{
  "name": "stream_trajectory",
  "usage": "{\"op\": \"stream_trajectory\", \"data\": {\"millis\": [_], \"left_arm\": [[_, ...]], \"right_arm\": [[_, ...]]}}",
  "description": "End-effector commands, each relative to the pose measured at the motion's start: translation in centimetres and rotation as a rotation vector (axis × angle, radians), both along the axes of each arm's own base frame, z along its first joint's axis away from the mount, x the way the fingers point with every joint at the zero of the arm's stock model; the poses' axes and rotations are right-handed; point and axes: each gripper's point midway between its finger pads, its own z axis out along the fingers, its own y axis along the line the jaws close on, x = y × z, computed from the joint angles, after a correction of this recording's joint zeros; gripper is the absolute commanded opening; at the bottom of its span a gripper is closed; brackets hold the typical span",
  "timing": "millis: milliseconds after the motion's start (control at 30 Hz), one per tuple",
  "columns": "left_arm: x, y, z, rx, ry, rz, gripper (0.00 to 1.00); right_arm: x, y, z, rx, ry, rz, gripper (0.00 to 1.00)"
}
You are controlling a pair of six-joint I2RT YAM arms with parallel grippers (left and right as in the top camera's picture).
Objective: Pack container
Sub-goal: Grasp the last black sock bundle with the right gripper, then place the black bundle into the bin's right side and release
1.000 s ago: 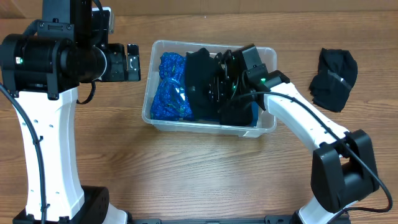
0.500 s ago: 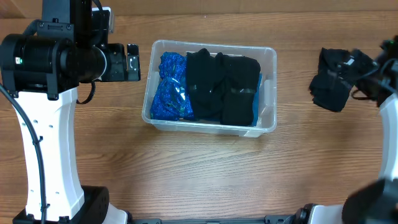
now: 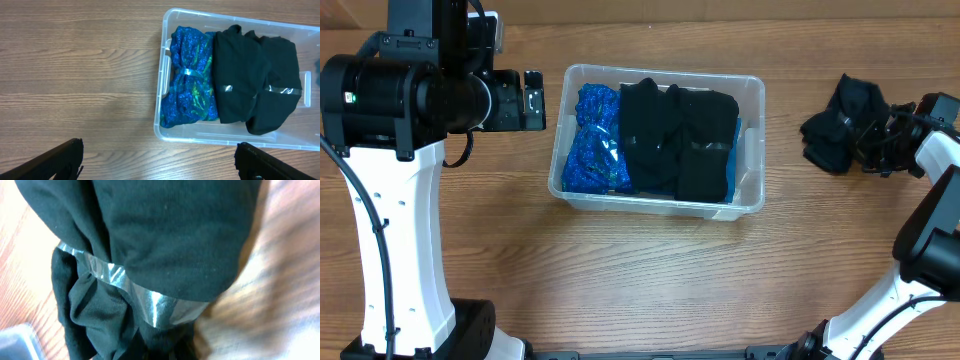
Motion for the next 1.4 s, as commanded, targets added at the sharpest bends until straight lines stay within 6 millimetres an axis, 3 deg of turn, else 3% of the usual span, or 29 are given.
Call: {"op": "stream_trajectory", "data": {"millis": [0,67,100,133,200,233,300,333,400,467,533,567,633,667,733,767,833,967,1033,1067,1133,1200,1300,1367], "left_arm": [[-0.2,0.3,0.3,0.018,-0.013,-0.015,1.00],[-0.2,0.3,0.3,0.018,-0.013,-0.015,1.00],[-0.2,0.3,0.3,0.018,-0.013,-0.015,1.00],[-0.2,0.3,0.3,0.018,-0.013,-0.015,1.00],[-0.2,0.3,0.3,0.018,-0.013,-0.015,1.00],[-0.2,0.3,0.3,0.018,-0.013,-0.015,1.00],[-0.2,0.3,0.3,0.018,-0.013,-0.015,1.00],[-0.2,0.3,0.3,0.018,-0.013,-0.015,1.00],[-0.2,0.3,0.3,0.018,-0.013,-0.015,1.00],[-0.2,0.3,0.3,0.018,-0.013,-0.015,1.00],[-0.2,0.3,0.3,0.018,-0.013,-0.015,1.00],[-0.2,0.3,0.3,0.018,-0.013,-0.015,1.00],[-0.2,0.3,0.3,0.018,-0.013,-0.015,1.00],[-0.2,0.3,0.3,0.018,-0.013,-0.015,1.00],[-0.2,0.3,0.3,0.018,-0.013,-0.015,1.00],[-0.2,0.3,0.3,0.018,-0.013,-0.015,1.00],[-0.2,0.3,0.3,0.018,-0.013,-0.015,1.00],[-0.2,0.3,0.3,0.018,-0.013,-0.015,1.00],[-0.2,0.3,0.3,0.018,-0.013,-0.015,1.00],[-0.2,0.3,0.3,0.018,-0.013,-0.015,1.00],[-0.2,0.3,0.3,0.018,-0.013,-0.015,1.00],[-0.2,0.3,0.3,0.018,-0.013,-0.015,1.00],[-0.2,0.3,0.3,0.018,-0.013,-0.015,1.00],[-0.2,0.3,0.3,0.018,-0.013,-0.015,1.00]], "right_arm": [[0.8,2.6,9.6,0.022,-0.181,0.068,0.04],[-0.3,5.9,16.2,0.006,-0.285,0.134,0.04],[-2.0,9.9,21.6,-0.019,-0.380,0.216,0.04],[-3.7,13.9,25.8,-0.042,-0.473,0.304,0.04],[-5.8,19.1,29.9,-0.058,-0.592,0.432,0.04],[-6.9,22.6,31.7,-0.052,-0.662,0.527,0.04],[-7.6,27.3,32.7,-0.023,-0.722,0.656,0.04],[-7.6,30.0,32.4,-0.016,-0.749,0.748,0.04],[-7.1,33.1,31.2,-0.038,-0.774,0.874,0.04],[-5.1,35.1,27.3,-0.061,-0.729,0.963,0.04],[-3.2,34.4,22.8,-0.128,-0.622,0.971,0.04],[-2.5,33.2,19.2,-0.164,-0.496,0.942,0.04],[-3.4,30.3,13.9,-0.222,-0.259,0.901,0.04],[-4.2,29.1,12.8,-0.229,-0.185,0.887,0.05],[-4.7,27.1,12.9,-0.276,-0.130,0.828,0.42],[-4.5,25.7,13.5,-0.324,-0.115,0.750,0.46],[-4.6,24.8,15.4,-0.369,-0.148,0.699,0.48],[-4.9,26.6,19.6,-0.314,-0.261,0.583,0.45],[-4.0,27.3,20.3,-0.268,-0.284,0.478,0.32],[-3.4,27.6,20.7,-0.259,-0.308,0.437,0.31],[-1.9,30.5,20.8,-0.233,-0.385,0.488,0.31],[-1.3,32.6,18.1,-0.229,-0.349,0.535,0.26],[-1.3,33.5,8.2,-0.249,-0.107,0.585,0.24],[-2.9,33.3,2.8,-0.244,0.060,0.614,0.22]]}}
